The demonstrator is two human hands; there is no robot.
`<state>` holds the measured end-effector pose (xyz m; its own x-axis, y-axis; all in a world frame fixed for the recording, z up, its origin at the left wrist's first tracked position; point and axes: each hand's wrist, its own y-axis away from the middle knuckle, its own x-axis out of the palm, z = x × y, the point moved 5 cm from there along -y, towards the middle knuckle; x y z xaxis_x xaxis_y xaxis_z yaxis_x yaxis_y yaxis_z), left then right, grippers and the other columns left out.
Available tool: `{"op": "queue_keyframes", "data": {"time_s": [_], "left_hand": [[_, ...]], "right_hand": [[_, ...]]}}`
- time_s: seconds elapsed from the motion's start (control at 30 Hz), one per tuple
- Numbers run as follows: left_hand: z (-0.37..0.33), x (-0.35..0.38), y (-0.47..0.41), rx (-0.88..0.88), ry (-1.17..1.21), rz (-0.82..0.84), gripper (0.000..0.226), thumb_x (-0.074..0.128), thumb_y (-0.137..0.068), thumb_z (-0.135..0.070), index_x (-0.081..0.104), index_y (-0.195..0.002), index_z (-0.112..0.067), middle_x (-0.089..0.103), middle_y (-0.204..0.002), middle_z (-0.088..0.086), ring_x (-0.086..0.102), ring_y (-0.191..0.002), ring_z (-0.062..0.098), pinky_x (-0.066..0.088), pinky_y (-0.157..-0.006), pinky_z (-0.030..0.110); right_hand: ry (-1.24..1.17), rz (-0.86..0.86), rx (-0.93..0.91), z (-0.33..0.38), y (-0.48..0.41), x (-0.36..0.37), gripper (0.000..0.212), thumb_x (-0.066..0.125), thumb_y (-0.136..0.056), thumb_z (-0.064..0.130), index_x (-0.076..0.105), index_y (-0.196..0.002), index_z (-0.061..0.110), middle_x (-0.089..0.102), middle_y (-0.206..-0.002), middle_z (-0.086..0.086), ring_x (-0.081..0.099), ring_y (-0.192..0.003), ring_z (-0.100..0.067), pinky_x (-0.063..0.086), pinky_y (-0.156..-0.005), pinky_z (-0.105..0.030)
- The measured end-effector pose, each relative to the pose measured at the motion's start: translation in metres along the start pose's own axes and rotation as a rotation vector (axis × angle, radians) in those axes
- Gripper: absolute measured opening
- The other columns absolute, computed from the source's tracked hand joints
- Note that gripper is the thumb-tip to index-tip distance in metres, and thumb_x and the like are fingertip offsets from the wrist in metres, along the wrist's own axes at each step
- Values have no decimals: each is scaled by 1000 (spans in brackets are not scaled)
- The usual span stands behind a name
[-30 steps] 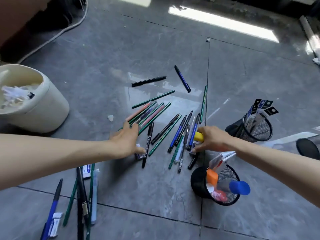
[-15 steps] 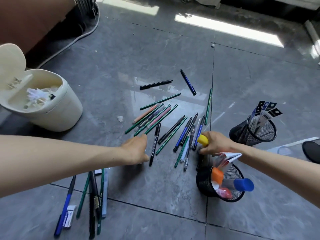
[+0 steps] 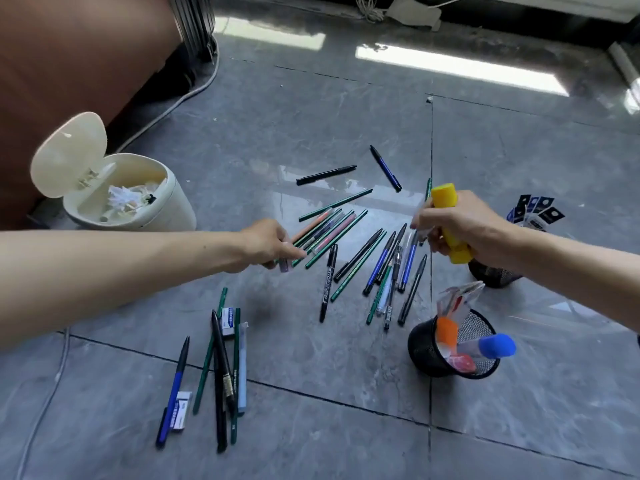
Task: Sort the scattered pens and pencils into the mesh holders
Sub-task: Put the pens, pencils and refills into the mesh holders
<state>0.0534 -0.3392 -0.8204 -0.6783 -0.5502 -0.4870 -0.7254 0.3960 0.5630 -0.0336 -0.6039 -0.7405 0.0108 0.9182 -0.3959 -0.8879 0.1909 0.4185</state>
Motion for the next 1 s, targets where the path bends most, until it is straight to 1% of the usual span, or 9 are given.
{"op": "queue_keyframes", "data": {"time_s": [0.1,0.2,0.33,0.43,0.5,0.6,0.73,0.83,1.0], "left_hand": [[17,-15,-1,-114,44,-50,46,73,-80,-33,49,-54,-4,54,-57,10,38,-43,17,31,-43,22],[44,-28,-2,-225,7,-124,55,53,-92,-47,39,-56,-8,44,-48,5,35,-38,18,34,-46,21],[63,-38,-6,-227,102,-116,44,44,-98,-39,48,-77,-1,56,-55,12,60,-48,20,51,-49,27],[58,-53,-18,-112,-169,-191,35,47,-98,-31,44,-73,-6,55,-55,11,55,-40,19,43,-42,23],[52,-59,-28,-74,-387,-222,20,53,-95,-29,51,-92,-9,60,-84,14,61,-66,25,41,-54,25],[49,-54,-47,-37,-499,-216,38,62,-89,-32,49,-117,-10,55,-119,13,53,-108,31,34,-75,28],[53,-38,-68,-46,-507,-195,30,63,-85,-29,49,-105,-11,57,-115,14,54,-104,32,38,-74,31],[55,-35,-74,-61,-486,-225,16,60,-86,-26,51,-91,-15,61,-110,15,56,-103,34,40,-74,32],[56,-35,-68,-54,-458,-222,11,57,-89,-22,55,-84,-12,64,-108,15,57,-102,34,38,-71,29]], "right_hand": [[-216,68,86,14,6,26,11,64,-79,11,56,-71,9,62,-59,-7,59,-46,-17,43,-40,-20],[-376,189,206,17,8,55,10,60,-82,14,53,-75,12,65,-66,-8,69,-60,-24,43,-40,-20],[-339,334,271,11,9,84,6,55,-85,9,58,-85,4,70,-81,-16,72,-74,-24,54,-53,-25],[-266,362,290,5,7,101,20,61,-84,6,60,-102,-4,70,-74,-17,67,-62,-23,54,-55,-27],[-215,370,299,1,5,110,25,59,-82,-2,61,-106,-3,70,-72,-17,66,-60,-21,54,-57,-28],[-160,434,290,-2,8,121,28,62,-80,-7,63,-106,3,71,-82,-22,68,-66,-21,56,-69,-32],[-114,496,282,-7,13,130,24,62,-79,-8,64,-99,5,71,-92,-24,67,-72,-23,54,-64,-28],[-104,515,291,-10,17,132,24,64,-76,-7,65,-96,7,72,-86,-20,66,-63,-20,50,-53,-23],[-7,398,313,-19,8,136,20,65,-78,-3,69,-95,7,68,-69,-11,60,-54,-16,51,-54,-24]]}}
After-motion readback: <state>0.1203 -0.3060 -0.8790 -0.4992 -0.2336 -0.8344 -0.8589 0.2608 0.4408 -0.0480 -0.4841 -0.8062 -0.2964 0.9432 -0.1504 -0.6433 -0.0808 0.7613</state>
